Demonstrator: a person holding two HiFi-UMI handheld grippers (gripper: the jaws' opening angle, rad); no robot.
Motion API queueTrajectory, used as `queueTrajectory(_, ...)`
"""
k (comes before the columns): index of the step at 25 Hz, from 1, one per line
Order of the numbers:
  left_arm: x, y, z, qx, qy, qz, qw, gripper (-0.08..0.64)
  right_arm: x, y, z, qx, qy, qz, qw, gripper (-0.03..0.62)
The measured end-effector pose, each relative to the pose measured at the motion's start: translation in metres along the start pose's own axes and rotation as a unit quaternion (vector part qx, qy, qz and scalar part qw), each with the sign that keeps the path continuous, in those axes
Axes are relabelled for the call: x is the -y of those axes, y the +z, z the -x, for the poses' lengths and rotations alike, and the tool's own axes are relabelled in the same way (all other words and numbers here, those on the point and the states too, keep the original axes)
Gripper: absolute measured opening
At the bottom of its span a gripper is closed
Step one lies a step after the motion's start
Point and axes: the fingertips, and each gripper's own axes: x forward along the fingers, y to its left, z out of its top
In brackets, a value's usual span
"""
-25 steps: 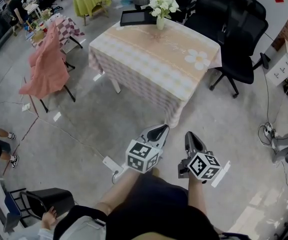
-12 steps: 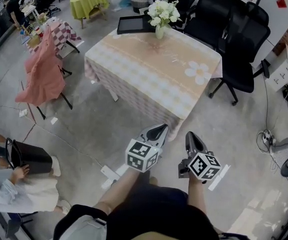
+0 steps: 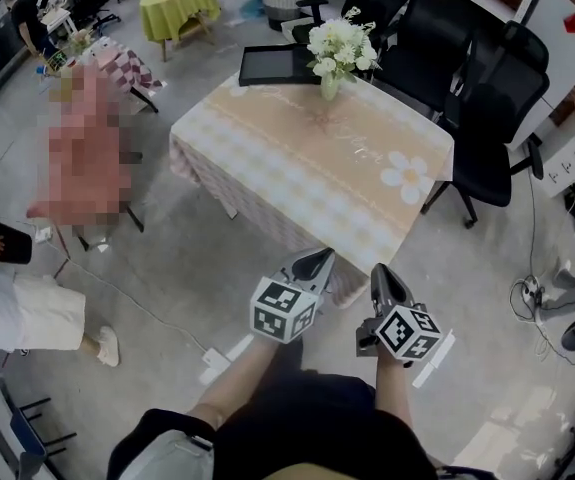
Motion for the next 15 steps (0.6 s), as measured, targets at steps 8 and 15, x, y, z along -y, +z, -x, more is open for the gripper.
queueTrajectory(8,-0.046,0.037,-0.033,0.009,-0.015,-0.002,0.9998,0.017,-0.004,0.032,-0.058,0.012,-0.01,0.008,1.0,0.003)
queueTrajectory(15,-0.08,0.064,-0.061,0.015,-0.03,-0.01,0.9994,0.017,-0.002,0.054,-0.104,0.024,-0.017,0.01,1.0,0.003)
